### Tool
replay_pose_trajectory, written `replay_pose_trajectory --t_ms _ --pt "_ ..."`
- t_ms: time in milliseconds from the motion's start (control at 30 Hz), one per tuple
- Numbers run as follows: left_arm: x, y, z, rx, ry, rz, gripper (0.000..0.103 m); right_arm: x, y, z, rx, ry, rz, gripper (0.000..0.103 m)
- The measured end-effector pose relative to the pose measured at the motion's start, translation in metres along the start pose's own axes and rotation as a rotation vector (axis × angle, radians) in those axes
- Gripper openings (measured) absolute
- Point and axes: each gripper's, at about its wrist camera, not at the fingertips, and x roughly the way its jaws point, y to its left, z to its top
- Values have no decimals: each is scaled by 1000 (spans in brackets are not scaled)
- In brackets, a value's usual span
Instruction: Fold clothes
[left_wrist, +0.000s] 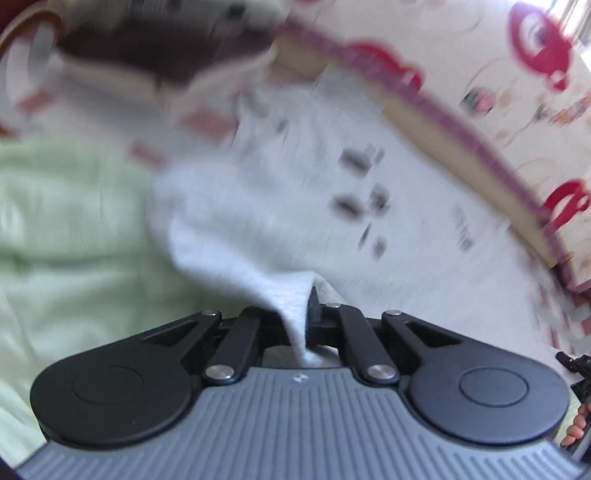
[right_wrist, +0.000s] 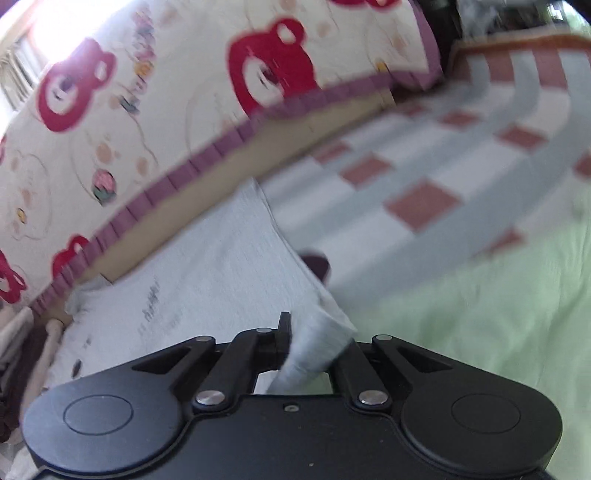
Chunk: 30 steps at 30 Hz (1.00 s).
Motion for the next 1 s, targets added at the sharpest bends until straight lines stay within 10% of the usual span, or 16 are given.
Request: replay_pose_trajectory --t_ms 100,333,667,1000 --pt "-26 0 21 -83 -54 -83 2 -18 13 20 -62 -25 3 1" --pt "-23 4 18 47 -9 47 2 -9 17 17 -145 20 -40 1" --pt "-62 -15 30 103 -46 -61 2 -46 24 50 -201 -41 0 1" --pt "-69 -25 -1 148 26 -68 2 -54 -6 29 -177 -20 -134 1"
